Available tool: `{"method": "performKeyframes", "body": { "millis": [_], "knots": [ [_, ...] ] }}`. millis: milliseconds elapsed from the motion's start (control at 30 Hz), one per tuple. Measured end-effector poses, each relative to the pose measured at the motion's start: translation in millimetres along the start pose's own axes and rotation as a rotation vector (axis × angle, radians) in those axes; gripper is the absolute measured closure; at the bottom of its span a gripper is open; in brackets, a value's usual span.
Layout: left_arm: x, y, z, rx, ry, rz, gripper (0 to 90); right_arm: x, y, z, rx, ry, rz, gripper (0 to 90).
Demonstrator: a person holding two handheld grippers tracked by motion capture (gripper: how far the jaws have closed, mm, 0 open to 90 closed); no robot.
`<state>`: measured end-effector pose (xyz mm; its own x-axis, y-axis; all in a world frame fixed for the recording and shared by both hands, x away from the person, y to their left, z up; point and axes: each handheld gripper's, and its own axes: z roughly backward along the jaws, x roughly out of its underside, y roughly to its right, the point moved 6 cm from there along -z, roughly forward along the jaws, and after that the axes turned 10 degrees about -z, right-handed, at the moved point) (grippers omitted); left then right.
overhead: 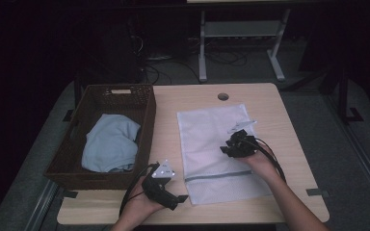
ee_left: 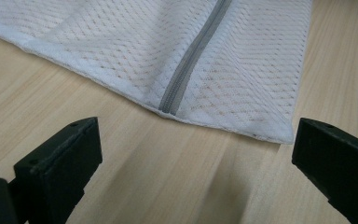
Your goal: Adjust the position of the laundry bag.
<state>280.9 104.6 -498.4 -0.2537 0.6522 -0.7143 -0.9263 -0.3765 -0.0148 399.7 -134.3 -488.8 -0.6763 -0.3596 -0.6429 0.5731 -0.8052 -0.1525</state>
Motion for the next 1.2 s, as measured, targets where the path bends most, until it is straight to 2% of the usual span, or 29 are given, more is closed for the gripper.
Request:
{"method": "performKeyframes", "body": {
  "millis": [67, 100, 267, 400, 567, 867, 1200],
  "knots": [
    [0.1, -0.1, -0.1, -0.001, -0.001, -0.001, 1.5, 1.6, 0.9, 5.8, -0.039, 0.011, -0.012, 57.8],
    [0.1, -0.1, -0.1, -0.001, -0.002, -0.001, 1.5, 2.7, 1.1, 9.4, -0.051, 0.019, -0.002, 57.6],
    [0.1, -0.3, 0.0, -0.002, -0.001, -0.002, 1.5, 8.6, 1.9, 22.7, -0.079, 0.040, 0.006, 50.2],
    [0.2, -0.1, -0.1, -0.002, -0.001, -0.002, 1.5, 15.4, 5.8, 33.7, -0.111, 0.067, -0.009, 49.6],
    [0.5, -0.1, -0.3, -0.002, -0.003, -0.001, 1.5, 24.0, 10.1, 46.5, -0.112, 0.090, 0.009, 44.1],
    [0.8, 0.4, -0.2, -0.001, -0.005, 0.001, 1.5, 41.0, 16.3, 68.8, -0.114, 0.129, -0.013, 38.8],
    [0.9, 0.4, 0.0, -0.001, -0.003, 0.004, 1.5, 64.2, 32.9, 87.9, -0.094, 0.138, -0.072, 37.3]
  ]
}}
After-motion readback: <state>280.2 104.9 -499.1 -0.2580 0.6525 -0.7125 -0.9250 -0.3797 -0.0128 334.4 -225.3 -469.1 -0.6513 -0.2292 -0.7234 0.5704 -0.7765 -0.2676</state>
